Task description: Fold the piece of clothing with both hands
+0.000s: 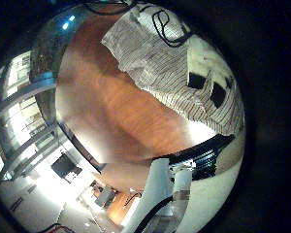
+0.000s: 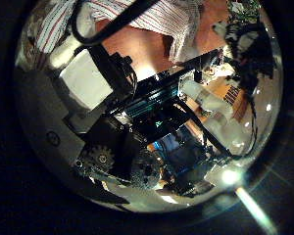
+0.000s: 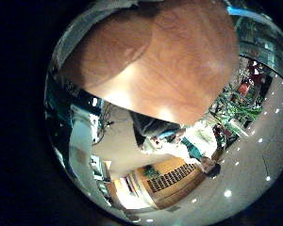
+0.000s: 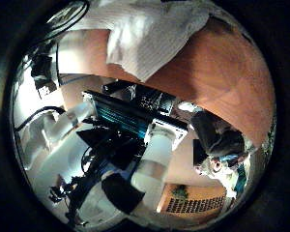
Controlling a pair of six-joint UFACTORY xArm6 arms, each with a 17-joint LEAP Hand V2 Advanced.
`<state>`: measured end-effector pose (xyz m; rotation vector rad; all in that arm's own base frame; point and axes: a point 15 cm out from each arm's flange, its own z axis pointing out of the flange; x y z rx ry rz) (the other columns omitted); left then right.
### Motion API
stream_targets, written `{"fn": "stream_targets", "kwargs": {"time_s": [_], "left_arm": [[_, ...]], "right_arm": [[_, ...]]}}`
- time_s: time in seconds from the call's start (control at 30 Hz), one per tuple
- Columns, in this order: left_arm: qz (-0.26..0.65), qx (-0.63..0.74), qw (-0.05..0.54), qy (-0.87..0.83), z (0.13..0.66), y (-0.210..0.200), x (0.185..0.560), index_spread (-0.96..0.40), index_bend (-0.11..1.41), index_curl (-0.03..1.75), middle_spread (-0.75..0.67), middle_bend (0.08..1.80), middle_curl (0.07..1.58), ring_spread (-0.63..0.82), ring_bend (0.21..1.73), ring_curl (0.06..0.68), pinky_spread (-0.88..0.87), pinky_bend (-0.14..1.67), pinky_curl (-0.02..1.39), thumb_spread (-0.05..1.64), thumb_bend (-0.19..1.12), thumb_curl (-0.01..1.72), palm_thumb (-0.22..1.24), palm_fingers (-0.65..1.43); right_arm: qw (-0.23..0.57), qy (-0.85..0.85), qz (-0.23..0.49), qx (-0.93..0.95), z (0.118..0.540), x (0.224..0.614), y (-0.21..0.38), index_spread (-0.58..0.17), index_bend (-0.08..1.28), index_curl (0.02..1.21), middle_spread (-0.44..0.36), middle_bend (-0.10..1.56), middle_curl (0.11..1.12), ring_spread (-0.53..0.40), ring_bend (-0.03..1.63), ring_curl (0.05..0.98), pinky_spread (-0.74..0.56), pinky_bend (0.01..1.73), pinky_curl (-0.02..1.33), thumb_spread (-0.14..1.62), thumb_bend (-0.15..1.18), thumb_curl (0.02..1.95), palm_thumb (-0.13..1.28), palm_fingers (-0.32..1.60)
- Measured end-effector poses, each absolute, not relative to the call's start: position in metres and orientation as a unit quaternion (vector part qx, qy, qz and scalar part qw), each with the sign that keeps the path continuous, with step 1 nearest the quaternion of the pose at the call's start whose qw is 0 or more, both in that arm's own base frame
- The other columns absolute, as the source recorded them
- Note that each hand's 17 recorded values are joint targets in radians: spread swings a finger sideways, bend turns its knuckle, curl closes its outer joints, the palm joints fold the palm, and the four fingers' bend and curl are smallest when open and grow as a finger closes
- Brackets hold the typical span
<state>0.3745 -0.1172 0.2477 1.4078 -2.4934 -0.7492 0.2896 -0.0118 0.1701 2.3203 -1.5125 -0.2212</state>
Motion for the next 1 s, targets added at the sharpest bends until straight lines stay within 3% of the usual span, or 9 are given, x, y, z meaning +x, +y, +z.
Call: {"fn": "stream_targets", "kwargs": {"time_s": [0.23, 1.0], "left_arm": [[-0.256, 0.471, 0.095, -0.839, 0.245, -0.117, 0.375, -0.68, 0.38, 1.12, -0.56, 0.97, 0.89, -0.52, 1.11, 0.488, -0.7, 0.76, 0.61, 1.15, -0.01, 0.54, 0.76, 0.86], [-0.252, 0.473, 0.105, -0.838, 0.253, -0.099, 0.376, -0.68, 0.31, 1.25, -0.56, 0.97, 0.92, -0.53, 1.11, 0.5, -0.71, 0.69, 0.67, 1.17, -0.01, 0.53, 0.76, 0.83]], "right_arm": [[0.186, -0.533, -0.073, 0.822, 0.153, 0.294, 0.003, -0.217, 0.16, 0.28, -0.047, 0.36, 0.4, -0.046, 0.66, 0.279, 0.18, 0.58, 0.26, 0.97, -0.03, 0.28, 0.2, 0.14], [0.175, -0.533, -0.053, 0.826, 0.166, 0.309, 0.017, -0.205, 0.16, 0.3, -0.051, 0.35, 0.4, -0.05, 0.64, 0.284, 0.19, 0.55, 0.24, 0.97, -0.03, 0.29, 0.23, 0.18]]}}
